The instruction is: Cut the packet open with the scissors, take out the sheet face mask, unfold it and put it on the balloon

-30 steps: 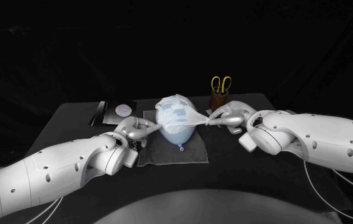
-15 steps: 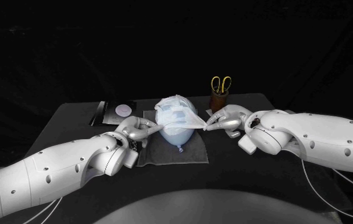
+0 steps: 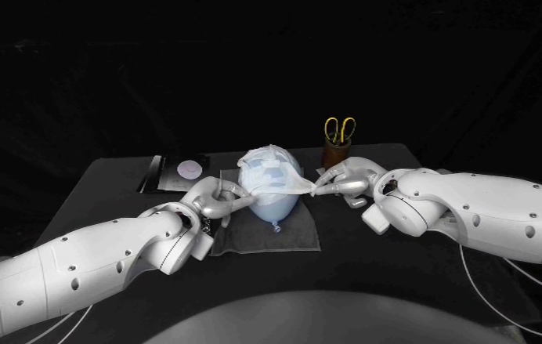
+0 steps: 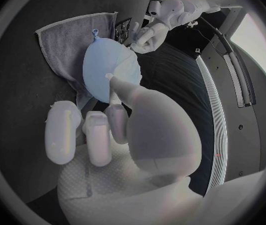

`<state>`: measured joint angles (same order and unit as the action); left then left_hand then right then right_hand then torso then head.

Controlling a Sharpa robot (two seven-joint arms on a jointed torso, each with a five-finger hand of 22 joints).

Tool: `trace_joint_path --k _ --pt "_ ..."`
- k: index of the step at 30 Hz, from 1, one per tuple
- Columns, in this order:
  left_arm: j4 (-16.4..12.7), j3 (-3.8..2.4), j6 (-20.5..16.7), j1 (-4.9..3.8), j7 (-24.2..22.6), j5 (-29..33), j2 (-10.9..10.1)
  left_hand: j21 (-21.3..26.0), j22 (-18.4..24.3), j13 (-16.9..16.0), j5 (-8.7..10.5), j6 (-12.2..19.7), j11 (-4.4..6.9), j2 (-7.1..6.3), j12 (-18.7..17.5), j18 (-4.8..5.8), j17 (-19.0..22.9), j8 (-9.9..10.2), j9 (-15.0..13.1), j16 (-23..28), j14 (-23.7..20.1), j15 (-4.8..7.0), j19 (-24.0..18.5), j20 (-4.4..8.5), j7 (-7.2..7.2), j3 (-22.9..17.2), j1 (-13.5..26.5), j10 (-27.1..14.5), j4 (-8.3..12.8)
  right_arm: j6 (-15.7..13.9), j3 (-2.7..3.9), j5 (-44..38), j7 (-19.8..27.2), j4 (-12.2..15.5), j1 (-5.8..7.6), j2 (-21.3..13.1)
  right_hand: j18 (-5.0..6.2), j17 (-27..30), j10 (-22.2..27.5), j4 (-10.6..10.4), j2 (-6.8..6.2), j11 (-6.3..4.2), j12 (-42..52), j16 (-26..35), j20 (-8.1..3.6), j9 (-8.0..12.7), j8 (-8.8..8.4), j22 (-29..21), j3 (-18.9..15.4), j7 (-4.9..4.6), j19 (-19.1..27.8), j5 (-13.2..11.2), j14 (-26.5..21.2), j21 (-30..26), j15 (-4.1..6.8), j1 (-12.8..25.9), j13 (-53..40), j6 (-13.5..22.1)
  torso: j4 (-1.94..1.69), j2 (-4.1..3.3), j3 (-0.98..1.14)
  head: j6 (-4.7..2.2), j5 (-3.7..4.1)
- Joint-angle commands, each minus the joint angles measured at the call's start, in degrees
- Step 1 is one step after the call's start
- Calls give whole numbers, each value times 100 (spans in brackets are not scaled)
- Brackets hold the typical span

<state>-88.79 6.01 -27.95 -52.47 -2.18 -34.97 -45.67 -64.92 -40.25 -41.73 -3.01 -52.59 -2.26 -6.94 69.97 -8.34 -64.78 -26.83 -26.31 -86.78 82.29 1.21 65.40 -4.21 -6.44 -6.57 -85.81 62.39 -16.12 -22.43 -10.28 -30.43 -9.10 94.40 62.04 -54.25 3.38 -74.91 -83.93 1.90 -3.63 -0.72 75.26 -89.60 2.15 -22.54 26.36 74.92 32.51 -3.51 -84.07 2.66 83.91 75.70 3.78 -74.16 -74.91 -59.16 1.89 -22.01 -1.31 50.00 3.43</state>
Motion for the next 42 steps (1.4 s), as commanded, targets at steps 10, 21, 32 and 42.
trace_joint_path --k 10,21,32,42 --pt "-218 0 -169 72 -1517 -915 -37 446 689 696 17 33 -22 76 -524 -164 719 -36 70 230 -364 -8 -488 -13 -41 -353 -660 -591 186 419 3 481 687 590 28 -159 -52 -1509 -109 6 35 -11 -28 -40 -34 -142 17 1119 57 -12 -270 14 609 -26 48 39 -455 -6 -2 7 -3 0 34" --pt "-286 2 -539 107 -1898 -2297 46 774 1047 1403 19 170 -111 -188 -1384 -217 1992 68 248 746 -1095 -91 -958 -85 -125 -1046 -947 -1023 268 24 4 898 977 518 118 -95 -56 -1509 -110 7 36 -10 -25 -40 -34 -143 19 1123 59 -12 -274 14 609 -11 48 42 -458 -4 2 -7 -6 0 13" --pt "-230 -10 -938 109 -1327 -3009 224 570 845 1218 23 404 -241 -593 -1063 -192 486 108 325 231 -400 -210 -722 -192 -275 -879 -342 -925 35 -35 5 1143 1066 421 155 -20 -56 -1509 -107 8 40 -9 -31 -40 -34 -151 25 1124 69 -13 -273 13 609 -9 47 55 -455 3 14 -1 -1 0 -6" --pt "-67 -70 -1116 86 -609 -3456 519 427 653 1042 24 471 -242 -614 -790 -171 194 -164 186 115 -304 -218 -595 -210 -263 -608 -113 -1028 -29 -11 5 1192 1039 431 179 15 -57 -1509 -104 9 41 -9 -37 -40 -34 -153 26 1125 72 -14 -273 13 609 -5 47 58 -451 5 11 -4 -2 0 13"
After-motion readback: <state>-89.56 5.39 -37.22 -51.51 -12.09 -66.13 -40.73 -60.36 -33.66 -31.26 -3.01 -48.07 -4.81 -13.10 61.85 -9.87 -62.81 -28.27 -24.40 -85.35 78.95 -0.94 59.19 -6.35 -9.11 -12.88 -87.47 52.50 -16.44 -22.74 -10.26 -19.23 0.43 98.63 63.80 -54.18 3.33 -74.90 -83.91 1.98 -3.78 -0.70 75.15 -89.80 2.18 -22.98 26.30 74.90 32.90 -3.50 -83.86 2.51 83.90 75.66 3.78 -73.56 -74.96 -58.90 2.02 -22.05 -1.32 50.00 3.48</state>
